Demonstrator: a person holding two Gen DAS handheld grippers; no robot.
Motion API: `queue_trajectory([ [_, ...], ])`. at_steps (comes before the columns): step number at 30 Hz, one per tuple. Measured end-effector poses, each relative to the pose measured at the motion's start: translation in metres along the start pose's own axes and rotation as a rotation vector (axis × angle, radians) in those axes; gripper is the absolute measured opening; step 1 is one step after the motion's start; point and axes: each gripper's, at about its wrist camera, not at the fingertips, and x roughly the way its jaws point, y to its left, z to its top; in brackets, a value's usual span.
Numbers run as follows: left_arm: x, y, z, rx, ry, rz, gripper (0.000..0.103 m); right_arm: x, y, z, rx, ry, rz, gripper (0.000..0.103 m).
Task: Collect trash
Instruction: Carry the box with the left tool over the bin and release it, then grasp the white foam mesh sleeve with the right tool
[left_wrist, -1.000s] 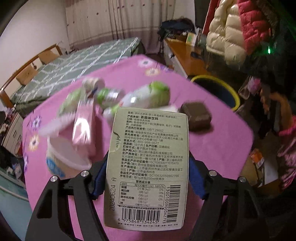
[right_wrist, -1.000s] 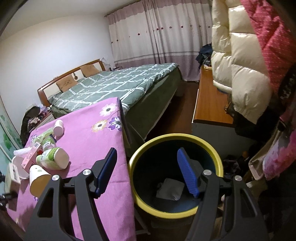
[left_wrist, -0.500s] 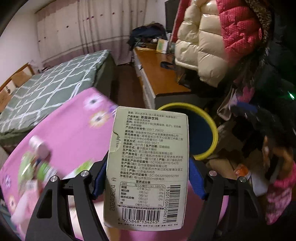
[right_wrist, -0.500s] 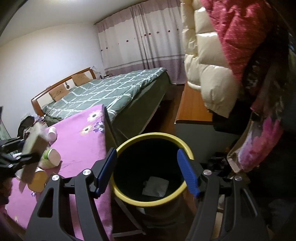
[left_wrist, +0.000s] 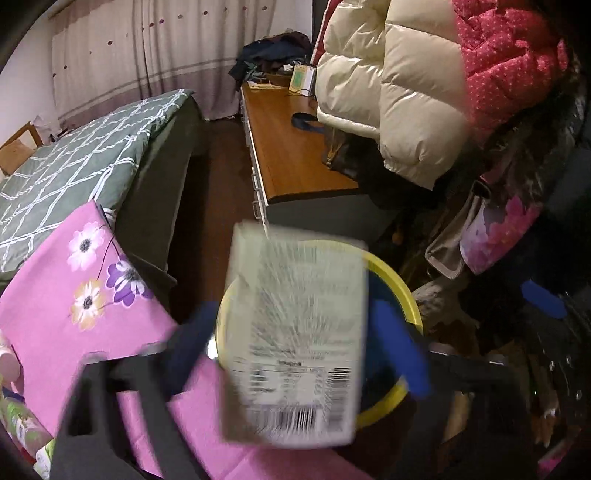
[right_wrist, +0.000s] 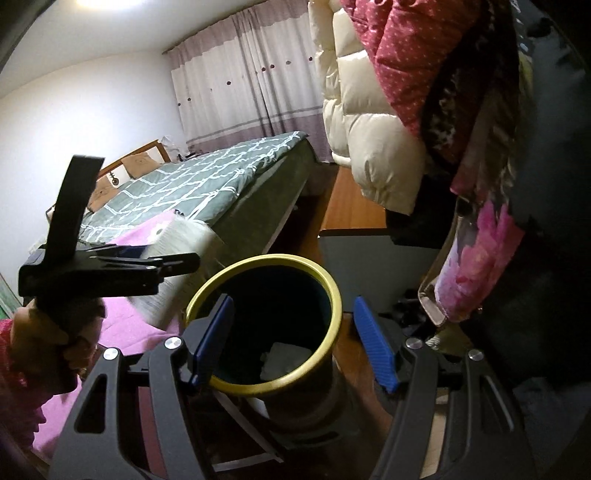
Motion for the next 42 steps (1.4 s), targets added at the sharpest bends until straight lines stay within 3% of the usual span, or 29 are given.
queue_trajectory([
  [5, -0.03, 0.008, -0.01, -0.034, -0.042, -0.005, 0.096, 0.004, 0.008, -0.002, -0.007, 0.01, 0.017, 0.065],
  [11, -0.113, 0.057, -0.055, -0.16, -0.132, 0.062, 0.097, 0.022, 0.038, -0.009, -0.043, 0.05, 0.077, 0.065],
  [17, -0.208, 0.126, -0.13, -0.322, -0.23, 0.264, 0.098, 0.038, 0.098, -0.011, -0.133, 0.085, 0.164, 0.065],
  [23, -0.288, 0.187, -0.207, -0.463, -0.259, 0.528, 0.098, 0.054, 0.197, -0.003, -0.274, 0.101, 0.301, 0.065],
  [29, -0.346, 0.235, -0.273, -0.606, -0.295, 0.66, 0.098, 0.065, 0.315, 0.004, -0.424, 0.129, 0.453, 0.065],
  [36, -0.362, 0.256, -0.312, -0.674, -0.289, 0.68, 0.098, 0.101, 0.452, 0.01, -0.549, 0.255, 0.581, 0.065],
  [40, -0.36, 0.259, -0.321, -0.681, -0.285, 0.66, 0.098, 0.138, 0.507, 0.01, -0.573, 0.337, 0.536, 0.065],
  [42, -0.36, 0.258, -0.322, -0.677, -0.286, 0.661, 0.098, 0.133, 0.52, 0.0, -0.588, 0.357, 0.576, 0.065],
])
